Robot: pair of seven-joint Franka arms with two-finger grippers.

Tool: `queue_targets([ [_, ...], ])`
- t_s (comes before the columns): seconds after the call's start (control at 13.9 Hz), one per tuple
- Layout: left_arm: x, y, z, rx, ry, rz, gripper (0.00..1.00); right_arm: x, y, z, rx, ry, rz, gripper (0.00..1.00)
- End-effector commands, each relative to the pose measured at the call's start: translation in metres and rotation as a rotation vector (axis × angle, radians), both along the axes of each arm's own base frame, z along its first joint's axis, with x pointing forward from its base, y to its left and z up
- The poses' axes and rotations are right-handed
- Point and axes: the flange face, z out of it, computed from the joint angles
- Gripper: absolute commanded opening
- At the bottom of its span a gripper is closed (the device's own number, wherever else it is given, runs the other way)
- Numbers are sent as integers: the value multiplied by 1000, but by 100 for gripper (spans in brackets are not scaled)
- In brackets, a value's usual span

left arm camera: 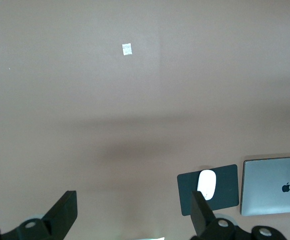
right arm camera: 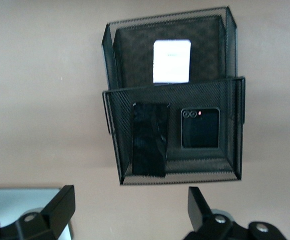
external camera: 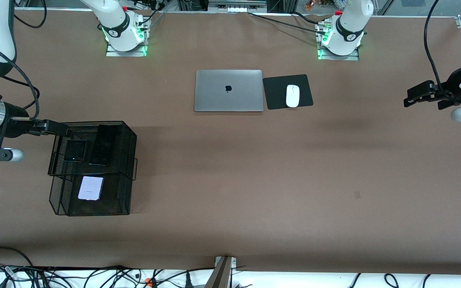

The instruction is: Place phones with both arms

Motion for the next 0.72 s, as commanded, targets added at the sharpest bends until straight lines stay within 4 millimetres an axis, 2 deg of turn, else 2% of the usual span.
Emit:
queue_targets([
  [0.0, -5, 0, 4, -6, -5, 1, 100, -42, 3, -11, -41, -74, 13, 99],
  [0.29, -5, 0, 4, -2, -3, 1, 100, -55, 4, -22, -70, -132, 26, 100],
  [0.5, -5, 1, 4, 0, -2, 2, 100, -53, -2, -24, -69, -144, 16, 99],
  [0.65, -5, 2, 3, 2, 0, 2, 100, -55, -6, -35, -85, -131, 18, 99],
])
